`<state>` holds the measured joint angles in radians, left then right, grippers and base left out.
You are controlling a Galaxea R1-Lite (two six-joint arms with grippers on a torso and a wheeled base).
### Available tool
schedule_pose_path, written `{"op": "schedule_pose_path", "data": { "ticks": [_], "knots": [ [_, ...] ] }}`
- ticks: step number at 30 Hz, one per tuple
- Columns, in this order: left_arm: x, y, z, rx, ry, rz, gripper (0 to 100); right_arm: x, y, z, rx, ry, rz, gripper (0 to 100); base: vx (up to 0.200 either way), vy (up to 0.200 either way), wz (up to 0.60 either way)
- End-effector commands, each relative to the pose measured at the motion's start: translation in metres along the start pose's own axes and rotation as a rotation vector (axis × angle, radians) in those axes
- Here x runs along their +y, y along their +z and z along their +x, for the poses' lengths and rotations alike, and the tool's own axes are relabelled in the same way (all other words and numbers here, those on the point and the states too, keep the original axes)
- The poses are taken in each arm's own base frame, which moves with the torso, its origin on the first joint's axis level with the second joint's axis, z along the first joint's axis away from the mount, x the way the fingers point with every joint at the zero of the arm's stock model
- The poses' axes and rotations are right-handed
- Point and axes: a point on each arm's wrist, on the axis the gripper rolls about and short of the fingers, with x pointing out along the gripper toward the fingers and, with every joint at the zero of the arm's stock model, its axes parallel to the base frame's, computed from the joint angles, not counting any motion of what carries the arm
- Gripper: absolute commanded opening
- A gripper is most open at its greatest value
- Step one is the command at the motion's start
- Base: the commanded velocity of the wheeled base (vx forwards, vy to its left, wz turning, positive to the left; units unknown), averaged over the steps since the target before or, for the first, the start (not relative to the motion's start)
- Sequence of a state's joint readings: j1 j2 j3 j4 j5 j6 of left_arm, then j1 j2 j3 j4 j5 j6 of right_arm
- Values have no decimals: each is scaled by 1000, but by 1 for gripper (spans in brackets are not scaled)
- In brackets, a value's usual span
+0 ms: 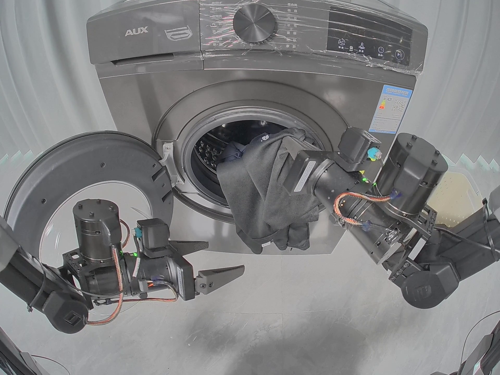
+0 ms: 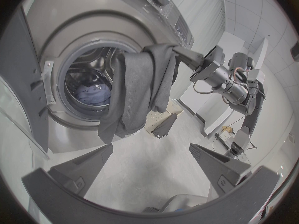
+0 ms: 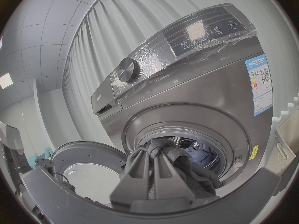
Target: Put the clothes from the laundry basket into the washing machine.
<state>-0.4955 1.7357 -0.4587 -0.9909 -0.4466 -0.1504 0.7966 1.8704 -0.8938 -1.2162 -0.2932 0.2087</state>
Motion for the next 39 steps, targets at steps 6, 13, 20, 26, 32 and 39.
{"op": "schedule_pose_path", "data": {
  "ticks": [6, 13, 20, 26, 32, 39],
  "knots": [
    [12, -14, 36, 46, -15, -80, 100, 1, -2, -1, 7, 3, -1, 0, 0, 0, 0],
    [22, -21, 66, 7, -25, -74, 100, 1, -3, -1, 9, 2, -1, 0, 0, 0, 0],
    [33, -28, 89, -13, -26, -107, 100, 1, -2, -1, -4, 7, 3, 0, 0, 0, 0],
    [40, -28, 104, -43, 8, -109, 100, 1, -5, 0, 2, 5, 1, 0, 0, 0, 0],
    [46, -29, 116, -87, 15, -94, 100, 1, -7, 0, 6, 5, 0, 0, 0, 0, 0],
    [39, -19, 127, -166, 16, -96, 100, 1, -7, 0, 7, 8, 0, 0, 0, 0, 0]
  ]
}}
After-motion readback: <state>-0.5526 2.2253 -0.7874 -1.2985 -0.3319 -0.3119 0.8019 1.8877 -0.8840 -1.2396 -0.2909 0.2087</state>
